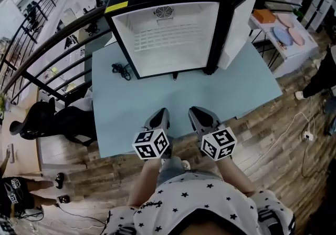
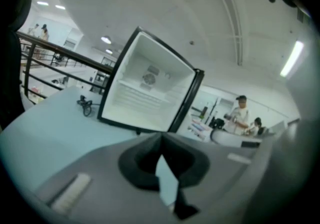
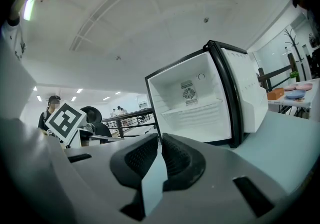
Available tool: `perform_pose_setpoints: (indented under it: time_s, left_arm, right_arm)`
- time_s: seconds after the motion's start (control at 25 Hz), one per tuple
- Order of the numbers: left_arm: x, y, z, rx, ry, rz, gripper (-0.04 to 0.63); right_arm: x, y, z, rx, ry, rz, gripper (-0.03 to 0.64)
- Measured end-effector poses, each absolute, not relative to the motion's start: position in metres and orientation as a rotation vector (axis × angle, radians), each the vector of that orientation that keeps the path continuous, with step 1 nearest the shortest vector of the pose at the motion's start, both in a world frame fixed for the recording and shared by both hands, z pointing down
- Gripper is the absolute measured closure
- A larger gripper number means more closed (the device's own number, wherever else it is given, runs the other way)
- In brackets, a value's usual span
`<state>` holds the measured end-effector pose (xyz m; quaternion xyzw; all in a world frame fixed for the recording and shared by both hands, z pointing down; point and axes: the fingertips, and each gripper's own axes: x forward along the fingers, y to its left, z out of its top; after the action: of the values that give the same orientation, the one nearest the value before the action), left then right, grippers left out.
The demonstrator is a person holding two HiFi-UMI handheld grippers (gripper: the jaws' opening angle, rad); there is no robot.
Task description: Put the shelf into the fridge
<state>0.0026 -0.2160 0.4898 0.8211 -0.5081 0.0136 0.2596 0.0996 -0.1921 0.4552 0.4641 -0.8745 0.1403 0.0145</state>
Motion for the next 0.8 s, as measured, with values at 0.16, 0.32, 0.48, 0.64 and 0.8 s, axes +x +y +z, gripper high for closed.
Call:
perform_pose_setpoints:
  time_s: [0.16,0.32,0.48,0.64,0.8]
  left_arm:
    - [0.008,-0.193,0.491,2.263,-1.326,0.049,0.591]
    - [0.012,-0.173,0.492,2.285,-1.279,0.066,0.591]
    - [0.007,-0.157,0.491,2.3,-1.257,0.072,0.591]
    - [0.001,-0.143,0.484,2.319,-1.234,0.071,0.591]
    - [-0.007,-0.127,0.479,2.323,-1.213,0.063,0.591]
  right_arm:
    - [0.095,-0.174,0.453,1.44,-2.722,0.392,0.578]
    - [0.094,-0.156,0.454,1.439,-2.709,0.382,0.578]
    - [0.086,-0.138,0.454,1.444,-2.696,0.35,0.578]
    - [0.077,-0.122,0.452,1.472,-2.683,0.376,0.58]
    - [0.069,-0.103,0.448,1.503,-2.668,0.393,0.581]
